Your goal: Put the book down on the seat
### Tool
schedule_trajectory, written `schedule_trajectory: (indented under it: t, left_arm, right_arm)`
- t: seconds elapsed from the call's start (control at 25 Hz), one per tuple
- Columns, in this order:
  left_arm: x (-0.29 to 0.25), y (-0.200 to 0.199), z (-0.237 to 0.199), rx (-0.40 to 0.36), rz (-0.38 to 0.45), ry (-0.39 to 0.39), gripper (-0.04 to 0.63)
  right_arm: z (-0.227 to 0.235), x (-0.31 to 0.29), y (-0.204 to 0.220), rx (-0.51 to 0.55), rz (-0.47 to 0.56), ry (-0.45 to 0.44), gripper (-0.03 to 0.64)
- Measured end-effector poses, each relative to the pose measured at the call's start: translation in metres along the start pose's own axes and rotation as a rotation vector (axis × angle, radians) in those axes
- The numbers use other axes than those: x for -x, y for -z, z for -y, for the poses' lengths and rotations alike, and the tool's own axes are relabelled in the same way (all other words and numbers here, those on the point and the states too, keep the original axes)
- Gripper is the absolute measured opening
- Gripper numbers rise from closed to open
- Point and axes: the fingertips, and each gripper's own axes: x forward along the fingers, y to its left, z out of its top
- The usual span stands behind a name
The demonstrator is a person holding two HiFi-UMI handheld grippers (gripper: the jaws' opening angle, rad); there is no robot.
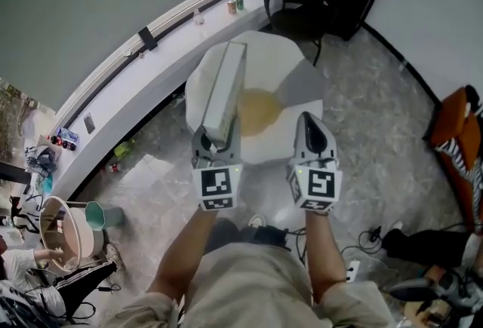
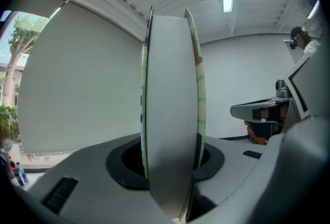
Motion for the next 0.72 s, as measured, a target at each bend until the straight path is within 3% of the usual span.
schedule_trajectory:
  t: [0.28,0.72]
  left_arm:
    - [-0.039,0.004,-0.020,0.016,0.005,-0.002,0.166]
    - [-0.141,0.008,-0.093,0.039,0.004,0.043,0.166]
  right_arm:
    - [0.001,-0.045,0.005,0.009,-0.013,-0.005,0.002]
    - [-0.015,-0.162,-0.004,0.031,-0.007,0.050,0.002]
